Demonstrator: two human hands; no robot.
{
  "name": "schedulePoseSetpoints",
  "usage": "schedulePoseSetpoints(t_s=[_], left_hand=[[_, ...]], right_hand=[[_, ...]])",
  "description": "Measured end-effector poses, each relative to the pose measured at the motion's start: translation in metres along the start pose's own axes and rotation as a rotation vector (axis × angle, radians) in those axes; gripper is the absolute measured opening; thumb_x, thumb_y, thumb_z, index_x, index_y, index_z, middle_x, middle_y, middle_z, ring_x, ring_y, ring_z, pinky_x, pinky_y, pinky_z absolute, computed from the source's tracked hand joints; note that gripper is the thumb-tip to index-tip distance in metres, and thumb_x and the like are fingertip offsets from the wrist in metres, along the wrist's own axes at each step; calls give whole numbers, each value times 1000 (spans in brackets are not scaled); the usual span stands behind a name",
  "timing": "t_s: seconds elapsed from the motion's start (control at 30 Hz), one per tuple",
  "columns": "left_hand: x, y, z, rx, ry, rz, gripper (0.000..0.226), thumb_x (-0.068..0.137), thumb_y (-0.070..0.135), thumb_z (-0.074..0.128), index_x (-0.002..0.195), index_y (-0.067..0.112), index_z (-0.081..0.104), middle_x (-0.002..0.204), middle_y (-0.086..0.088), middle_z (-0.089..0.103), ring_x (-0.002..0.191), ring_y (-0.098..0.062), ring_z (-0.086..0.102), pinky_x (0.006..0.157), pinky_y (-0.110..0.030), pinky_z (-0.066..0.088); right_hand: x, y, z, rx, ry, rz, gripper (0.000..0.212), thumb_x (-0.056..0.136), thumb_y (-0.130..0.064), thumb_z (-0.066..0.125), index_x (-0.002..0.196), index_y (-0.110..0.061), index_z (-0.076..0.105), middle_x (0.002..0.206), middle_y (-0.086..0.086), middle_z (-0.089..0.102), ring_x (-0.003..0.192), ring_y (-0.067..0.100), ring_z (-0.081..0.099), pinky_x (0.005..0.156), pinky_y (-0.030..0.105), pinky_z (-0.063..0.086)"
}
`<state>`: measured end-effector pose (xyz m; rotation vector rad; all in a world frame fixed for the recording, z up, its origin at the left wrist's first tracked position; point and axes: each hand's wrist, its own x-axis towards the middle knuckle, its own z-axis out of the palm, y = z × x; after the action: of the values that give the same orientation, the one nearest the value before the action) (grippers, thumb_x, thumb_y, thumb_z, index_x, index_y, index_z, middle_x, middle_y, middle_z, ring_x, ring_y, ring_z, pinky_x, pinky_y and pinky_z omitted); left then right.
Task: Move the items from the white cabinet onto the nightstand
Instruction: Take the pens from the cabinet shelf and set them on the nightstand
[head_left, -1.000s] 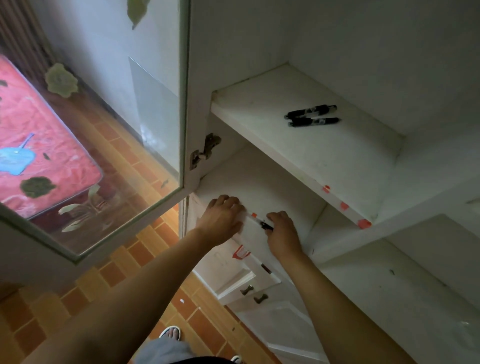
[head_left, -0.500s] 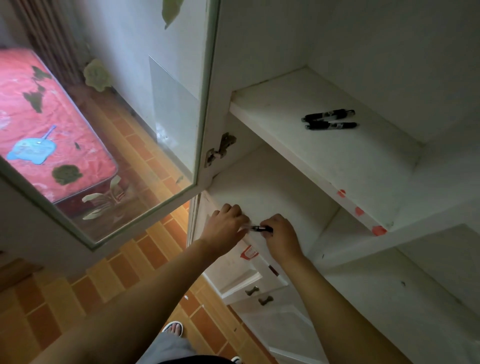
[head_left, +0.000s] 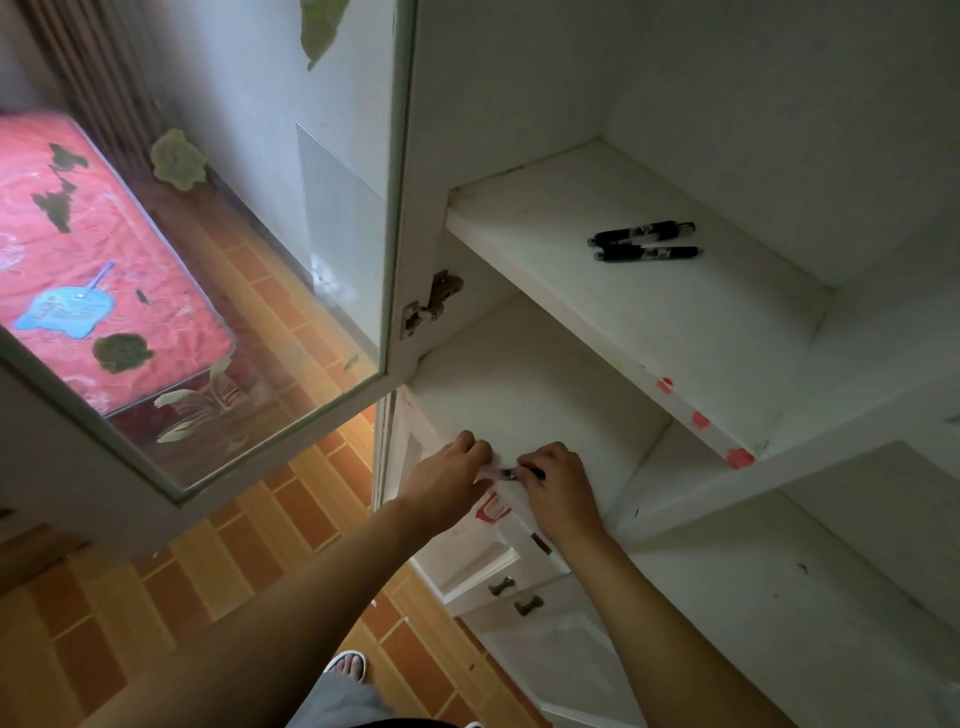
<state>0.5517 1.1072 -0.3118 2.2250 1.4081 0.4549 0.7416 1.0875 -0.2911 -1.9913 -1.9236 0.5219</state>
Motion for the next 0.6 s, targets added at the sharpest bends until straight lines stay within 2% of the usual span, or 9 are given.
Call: schedulePoseSetpoints(t_s=[0.1,0.2,0.33,0.43,0.5,0.6], left_hand=[[1,6,-1,-5,-12,-18,35,99,40,63,130,25,54,123,1,55,97,-15,61,83,-27,56],[1,11,0,7,-29,-25,34,101,43,59,130,26,53,122,2,59,94,-14,61,78,-24,51],[-4,12,3,18,-51,-11,28,104,46,53,126,30,48,120,3,68,93,-15,68,77,-25,54],[-8,13,0,41,-42,-25,27,104,48,52,124,30,49,118,5,68,88,-14,67,77,-28,58],[-10,14,-6,59,-22,-25,28,104,48,52,124,28,52,117,6,67,84,-10,62,72,-23,51],[-13,12,-20,89,16,-24,29,104,48,52,124,27,55,115,7,66,81,-7,59,68,-18,44]], right_hand=[[0,-3,-2,46,-14,21,22,102,-23,63,120,-13,73,119,-2,62,103,8,55,77,6,41],[-2,-5,-5,83,-44,14,19,102,-18,62,117,-13,74,117,-3,62,102,8,57,75,6,42],[-8,-6,-7,144,-63,12,16,101,-17,64,113,-14,73,114,-4,63,102,10,60,84,14,50],[-11,-6,-10,201,-76,10,17,98,-17,68,114,-14,71,113,-4,62,102,10,63,92,26,58],[-13,-9,-15,235,-87,21,23,97,-20,71,119,-13,70,117,-3,62,105,10,63,96,29,58],[-12,-15,-29,191,-92,-5,36,97,-27,70,130,-16,65,131,-4,57,119,10,56,102,26,51]])
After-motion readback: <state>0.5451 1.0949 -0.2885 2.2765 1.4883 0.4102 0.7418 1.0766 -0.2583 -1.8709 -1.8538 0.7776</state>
